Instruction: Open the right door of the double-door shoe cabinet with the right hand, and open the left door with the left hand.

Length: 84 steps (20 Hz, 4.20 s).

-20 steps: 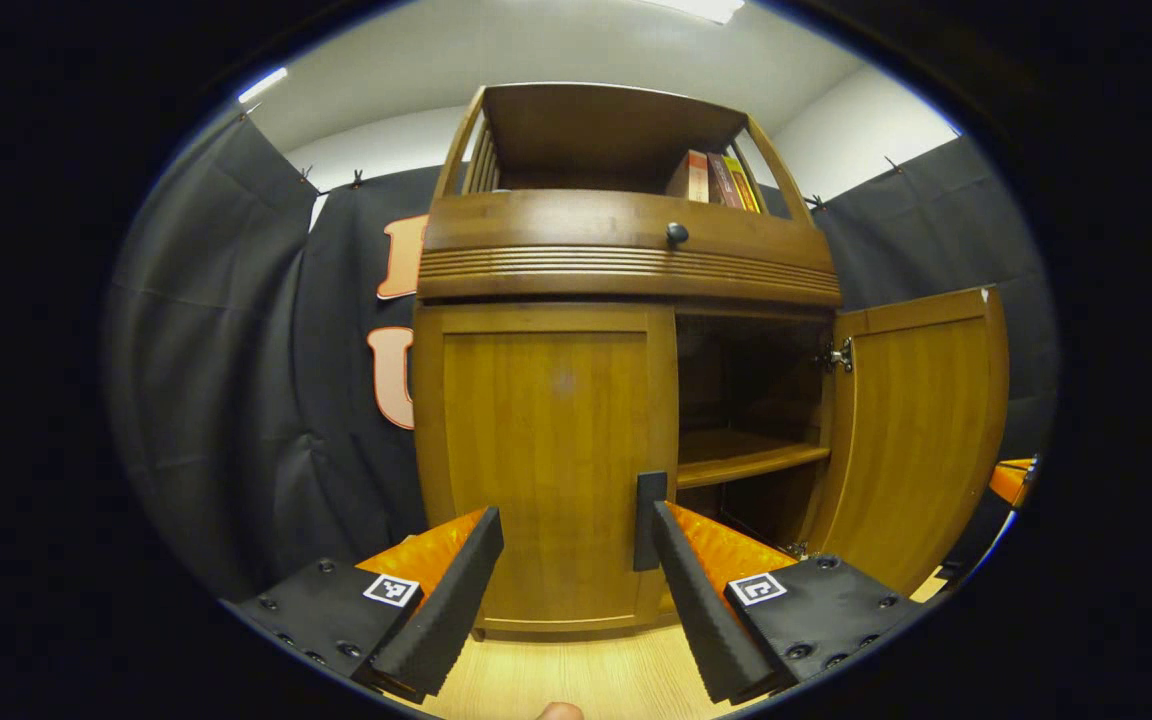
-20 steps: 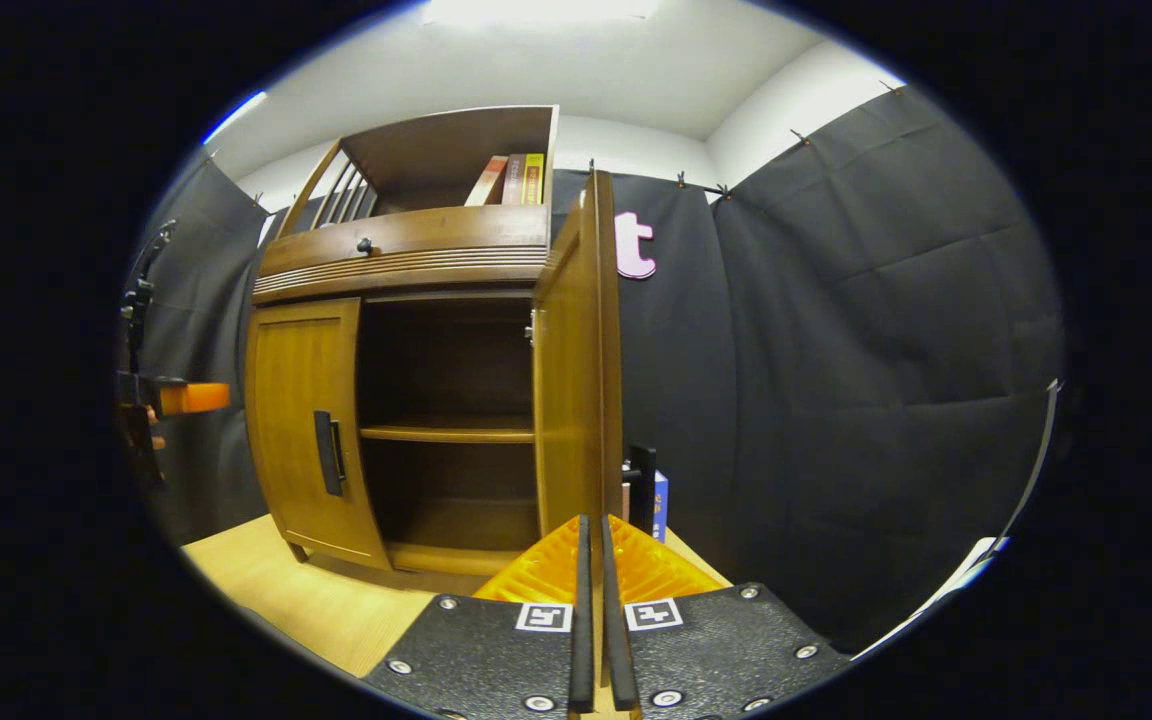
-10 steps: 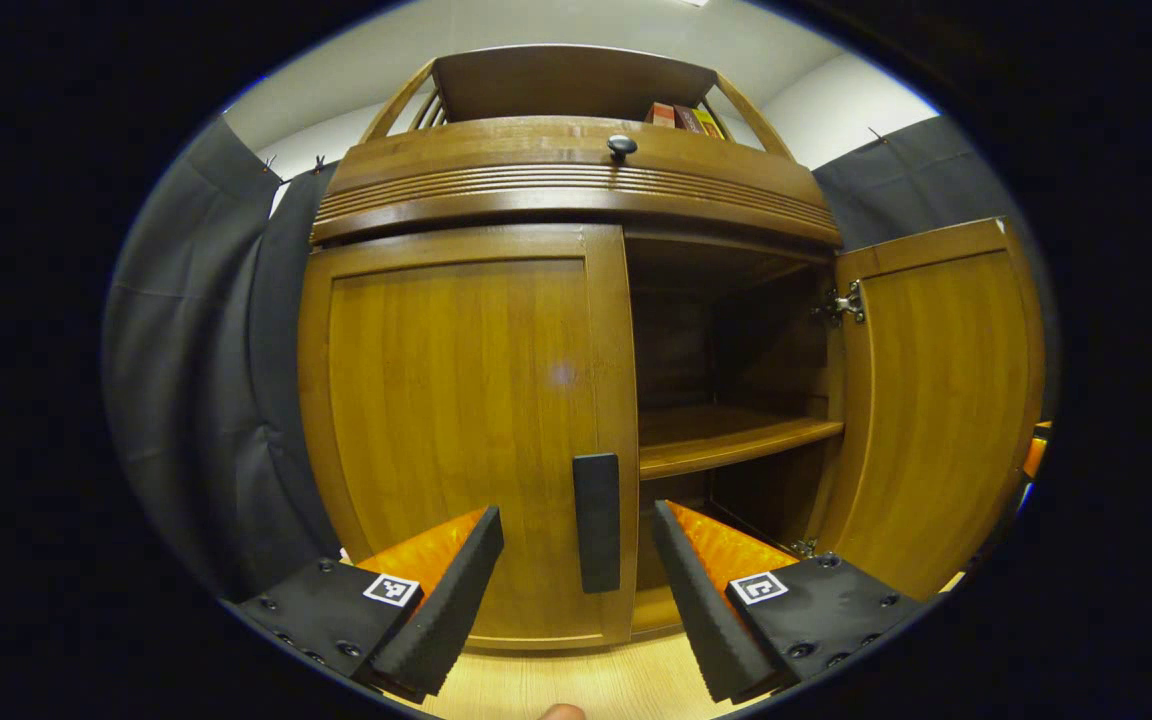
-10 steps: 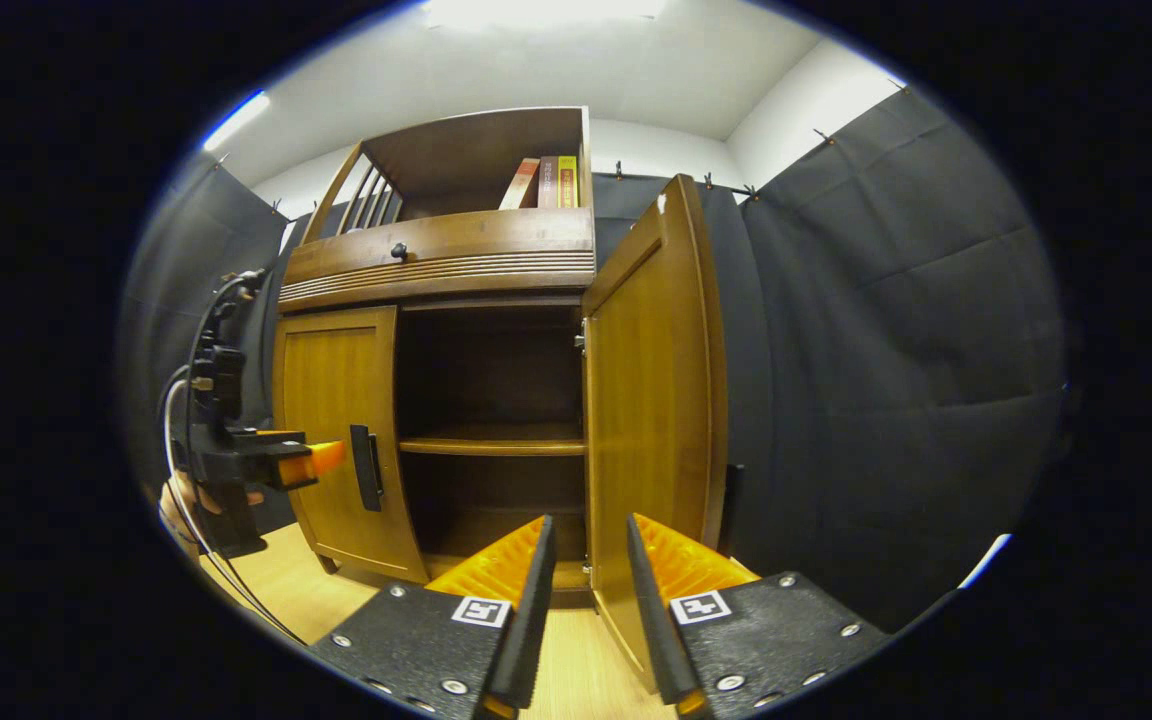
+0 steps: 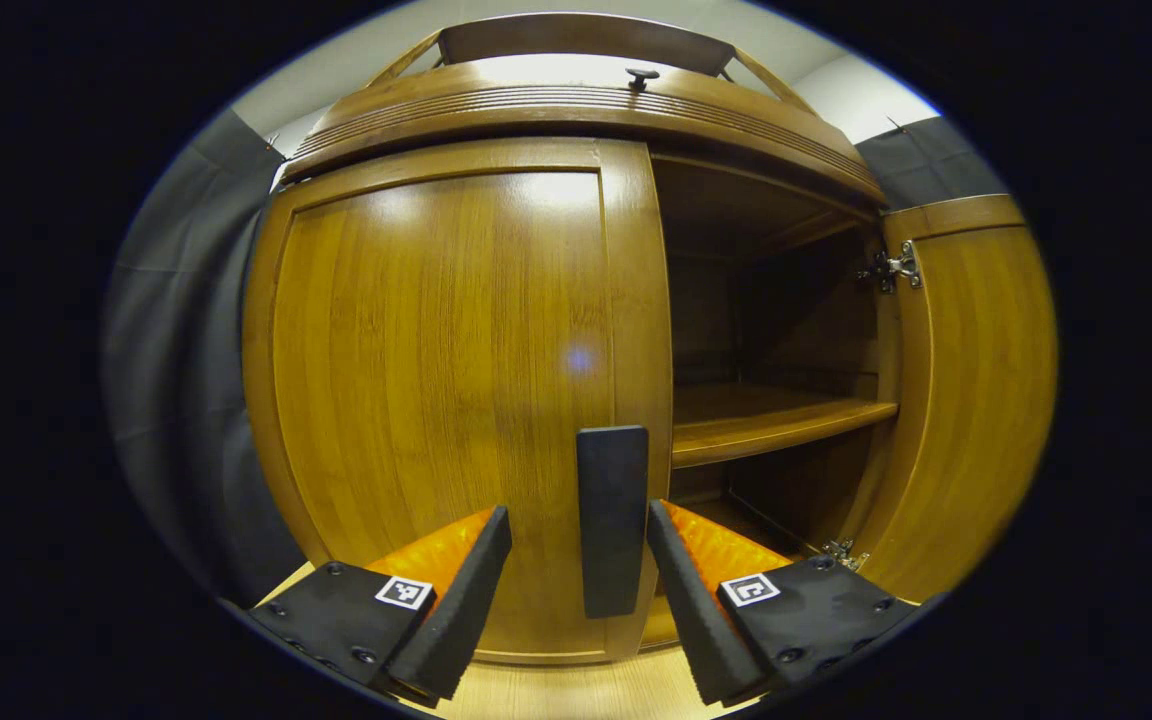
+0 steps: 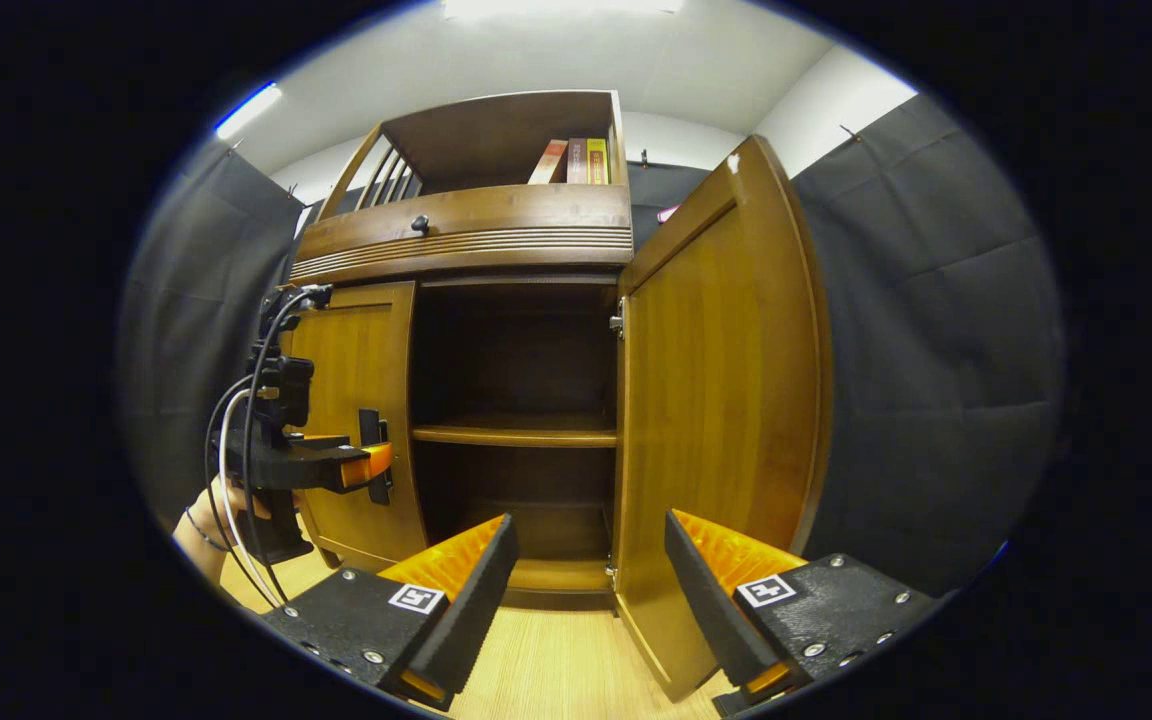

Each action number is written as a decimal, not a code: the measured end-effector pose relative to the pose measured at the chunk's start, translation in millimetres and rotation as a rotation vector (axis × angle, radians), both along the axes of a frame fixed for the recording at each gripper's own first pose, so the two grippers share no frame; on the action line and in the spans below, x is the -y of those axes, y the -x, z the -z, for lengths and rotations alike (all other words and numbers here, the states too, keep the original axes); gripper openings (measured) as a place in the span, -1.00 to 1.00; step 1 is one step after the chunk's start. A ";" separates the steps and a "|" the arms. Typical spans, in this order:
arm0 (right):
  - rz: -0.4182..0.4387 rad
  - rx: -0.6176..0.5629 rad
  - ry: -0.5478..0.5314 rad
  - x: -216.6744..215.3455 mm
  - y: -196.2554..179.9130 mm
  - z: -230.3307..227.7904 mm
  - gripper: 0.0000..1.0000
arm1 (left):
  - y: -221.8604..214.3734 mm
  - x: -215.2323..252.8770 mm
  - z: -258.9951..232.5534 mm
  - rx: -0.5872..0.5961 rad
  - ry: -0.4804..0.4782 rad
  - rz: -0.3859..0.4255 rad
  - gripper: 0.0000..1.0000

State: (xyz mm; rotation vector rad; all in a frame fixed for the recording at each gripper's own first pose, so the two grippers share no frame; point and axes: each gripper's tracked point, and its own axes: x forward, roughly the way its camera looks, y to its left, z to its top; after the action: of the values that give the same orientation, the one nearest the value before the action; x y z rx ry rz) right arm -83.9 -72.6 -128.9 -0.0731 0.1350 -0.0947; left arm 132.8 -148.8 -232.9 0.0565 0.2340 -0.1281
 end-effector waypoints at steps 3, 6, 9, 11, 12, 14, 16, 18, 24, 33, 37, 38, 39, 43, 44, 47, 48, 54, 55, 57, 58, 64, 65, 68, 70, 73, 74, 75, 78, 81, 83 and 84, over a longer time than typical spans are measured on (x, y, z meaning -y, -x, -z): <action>0.000 -0.004 -0.012 -1.6 -7.4 4.0 0.84 | -3.5 8.1 5.6 -0.016 0.014 0.022 0.51; 0.006 -0.002 -0.023 -1.6 -10.5 5.9 0.84 | -5.0 16.1 5.1 -0.022 0.022 0.044 0.15; 0.007 0.000 -0.023 1.7 -15.1 6.2 0.84 | -5.8 18.0 7.4 -0.020 0.022 0.034 -0.18; 0.007 -0.005 -0.028 2.6 -16.8 8.8 0.84 | -5.0 18.2 7.4 -0.010 0.046 0.039 -0.17; 0.006 -0.007 -0.032 2.8 -17.1 9.0 0.84 | -4.8 18.3 11.5 -0.024 0.048 0.037 -0.19; 0.006 -0.014 -0.031 3.4 -16.9 9.6 0.84 | -3.9 18.4 12.3 -0.028 0.024 0.040 -0.22; 0.011 -0.007 -0.021 4.9 -16.0 7.0 0.83 | -2.4 17.4 11.7 -0.036 0.000 0.045 -0.26; 0.020 0.003 -0.010 8.3 -16.5 3.9 0.83 | 2.6 17.1 12.4 -0.032 0.019 0.052 -0.33; 0.025 0.003 -0.021 8.7 -13.0 3.3 0.83 | 39.6 10.0 2.7 -0.016 0.033 0.114 -0.40; 0.006 0.015 -0.024 0.0 -7.6 -1.6 0.83 | 104.9 -22.3 -15.9 -0.017 0.049 0.175 -0.41; 0.001 0.020 -0.027 -1.7 -5.2 -3.4 1.00 | 125.3 -37.8 -20.1 -0.018 0.043 0.178 -0.43; 0.001 0.022 -0.027 -1.2 -5.1 -3.6 1.00 | 129.9 -41.0 -21.7 -0.016 0.040 0.177 -0.42; 0.002 0.021 -0.028 -1.1 -4.4 -3.9 1.00 | 133.6 -45.4 -23.2 -0.016 0.038 0.174 -0.41; -0.002 0.024 -0.031 -2.6 -3.7 -4.1 1.00 | 148.6 -60.8 -27.4 -0.016 0.037 0.161 -0.41; -0.005 0.024 -0.030 -4.3 -2.3 -4.5 1.00 | 152.0 -65.6 -29.2 -0.016 0.035 0.158 -0.41; -0.015 0.026 -0.027 -9.1 -2.4 -4.9 1.00 | 160.4 -77.8 -32.2 -0.015 0.029 0.143 -0.41; -0.018 0.027 -0.025 -10.0 -3.2 -5.2 1.00 | 160.7 -78.7 -31.9 -0.016 0.024 0.138 -0.41; -0.037 0.029 -0.020 -20.6 -3.4 -5.6 1.00 | 178.9 -105.2 -38.0 -0.016 0.021 0.111 -0.43; -0.040 0.028 -0.019 -21.9 -3.7 -5.4 1.00 | 181.4 -108.8 -38.6 -0.014 0.014 0.107 -0.42; -0.047 0.029 -0.019 -26.7 -2.7 -5.1 1.00 | 184.5 -113.6 -38.9 -0.009 0.011 0.097 -0.43; -0.050 0.031 -0.019 -28.4 -2.6 -6.2 1.00 | 184.6 -116.6 -39.9 -0.009 0.010 0.094 -0.54; -0.070 0.031 -0.011 -39.8 -3.7 -6.4 1.00 | 192.5 -132.9 -43.4 -0.006 -0.002 0.074 -0.54; -0.072 0.032 -0.006 -41.3 -3.4 -6.5 1.00 | 193.7 -136.1 -43.8 -0.008 0.004 0.073 -0.54; -0.074 0.036 -0.005 -43.9 -4.2 -8.3 0.89 | 196.9 -144.1 -44.1 -0.008 0.014 0.063 -0.58; -0.078 0.038 -0.008 -47.2 -3.5 -9.3 1.00 | 199.4 -151.9 -45.3 -0.004 0.000 0.051 -0.65; -0.086 0.042 -0.008 -52.1 -4.7 -10.8 1.00 | 202.7 -158.1 -46.0 -0.002 -0.003 0.046 -0.66; -0.089 0.041 -0.010 -54.0 -4.4 -11.0 1.00 | 204.2 -161.5 -47.7 -0.002 -0.002 0.044 -0.66; -0.093 0.040 -0.011 -55.7 -4.2 -11.0 1.00 | 206.0 -163.7 -48.2 -0.002 -0.002 0.042 -0.65; -0.095 0.042 -0.006 -58.5 -3.7 -11.2 1.00 | 206.5 -169.7 -50.0 0.003 -0.003 0.039 -0.65; -0.099 0.041 -0.010 -62.2 -3.0 -10.1 1.00 | 206.8 -174.2 -50.9 0.001 -0.002 0.033 -0.65; -0.100 0.041 -0.009 -62.8 -3.3 -11.2 1.00 | 209.2 -178.7 -52.1 -0.001 0.005 0.027 -0.65; -0.100 0.043 -0.010 -63.0 -3.8 -11.4 1.00 | 210.0 -182.1 -52.1 0.000 0.004 0.023 -0.67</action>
State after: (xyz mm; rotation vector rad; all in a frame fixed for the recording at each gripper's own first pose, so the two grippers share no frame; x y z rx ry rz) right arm -80.2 -9.6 -117.5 -0.0672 0.0891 0.0047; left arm -77.2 33.3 -180.8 0.0554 0.2332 -0.1515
